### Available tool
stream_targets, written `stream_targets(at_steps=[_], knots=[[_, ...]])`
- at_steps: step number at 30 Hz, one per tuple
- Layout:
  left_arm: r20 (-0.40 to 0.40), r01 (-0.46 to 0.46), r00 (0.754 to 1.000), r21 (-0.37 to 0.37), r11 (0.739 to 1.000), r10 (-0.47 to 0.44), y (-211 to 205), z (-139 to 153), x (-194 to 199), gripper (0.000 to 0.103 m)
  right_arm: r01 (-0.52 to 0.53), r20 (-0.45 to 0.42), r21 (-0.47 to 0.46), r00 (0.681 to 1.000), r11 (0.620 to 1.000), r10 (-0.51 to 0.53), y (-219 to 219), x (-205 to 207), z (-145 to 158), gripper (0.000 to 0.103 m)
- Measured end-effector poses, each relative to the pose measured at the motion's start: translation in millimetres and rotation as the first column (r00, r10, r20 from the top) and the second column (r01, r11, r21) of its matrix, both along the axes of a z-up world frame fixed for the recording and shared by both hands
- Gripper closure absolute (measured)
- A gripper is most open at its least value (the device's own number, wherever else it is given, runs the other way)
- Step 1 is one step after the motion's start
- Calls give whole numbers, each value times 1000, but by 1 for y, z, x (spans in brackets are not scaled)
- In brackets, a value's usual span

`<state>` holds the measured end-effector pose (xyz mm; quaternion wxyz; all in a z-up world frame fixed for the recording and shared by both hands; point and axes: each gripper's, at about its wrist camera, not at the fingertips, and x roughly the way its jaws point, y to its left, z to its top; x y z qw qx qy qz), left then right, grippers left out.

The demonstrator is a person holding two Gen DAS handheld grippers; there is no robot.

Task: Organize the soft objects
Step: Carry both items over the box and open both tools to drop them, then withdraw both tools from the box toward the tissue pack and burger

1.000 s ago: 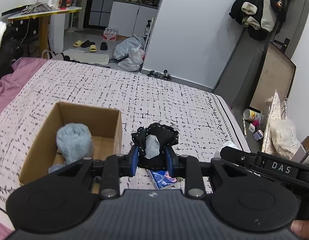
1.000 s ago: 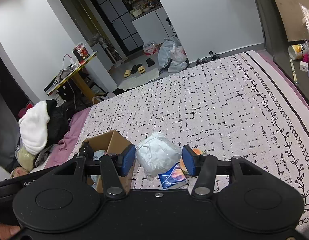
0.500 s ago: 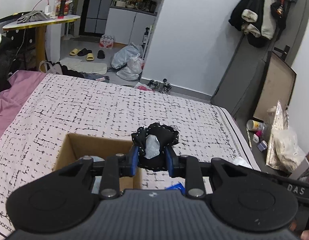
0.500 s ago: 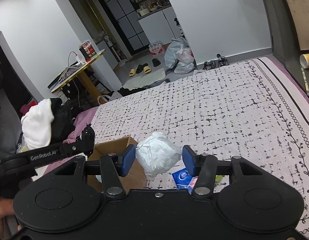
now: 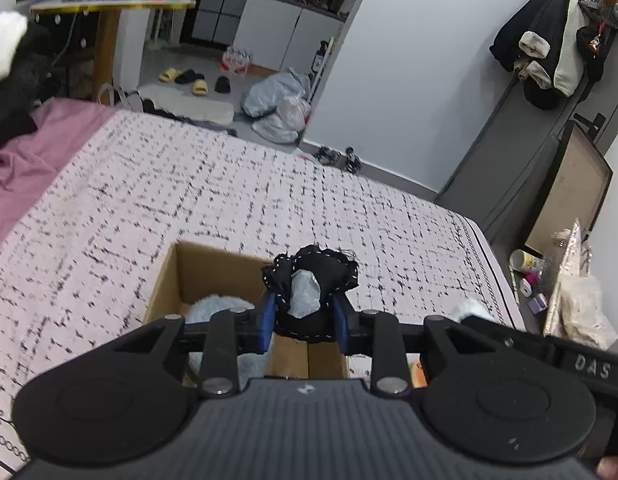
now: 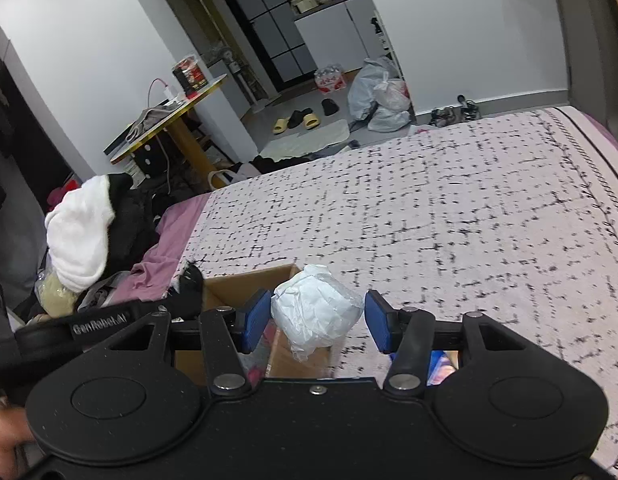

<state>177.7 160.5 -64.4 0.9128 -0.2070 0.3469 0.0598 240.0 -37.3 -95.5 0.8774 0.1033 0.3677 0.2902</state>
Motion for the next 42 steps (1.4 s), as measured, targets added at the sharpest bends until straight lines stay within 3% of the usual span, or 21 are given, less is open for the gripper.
stream_targets(at_steps=[7,10,12,15,26,31,34,36,42], knots=[[-47,18,999,-63,998,-21,0,-23,6,73,-22,3,-3,1000,1000,22,19,6,2,52],[-87,9,996,-83,997,-16,1,-35,9,68,-26,2,-12,1000,1000,26,24,8,2,52],[-95,5,995,-108,994,-16,3,-39,7,57,-31,0,-18,1000,999,31,27,10,1,52],[-72,-4,997,-111,994,-4,5,-33,1,50,-40,-4,-24,999,999,40,35,11,1,52],[-50,-47,998,-99,994,42,18,-15,-12,47,-59,-18,-37,998,998,59,59,15,-4,52],[-38,-69,997,-81,994,66,23,-9,-19,33,-67,-41,-42,997,997,65,71,18,-10,52],[-36,-73,997,-70,995,71,24,-7,-21,30,-65,-56,-51,997,997,62,78,20,-16,49],[-33,-78,997,-69,995,75,25,-6,-23,29,-56,-76,-54,996,997,52,79,22,-20,40],[-35,-98,995,-55,994,96,24,-5,-23,23,-22,-75,-33,997,999,20,61,14,-17,29]])
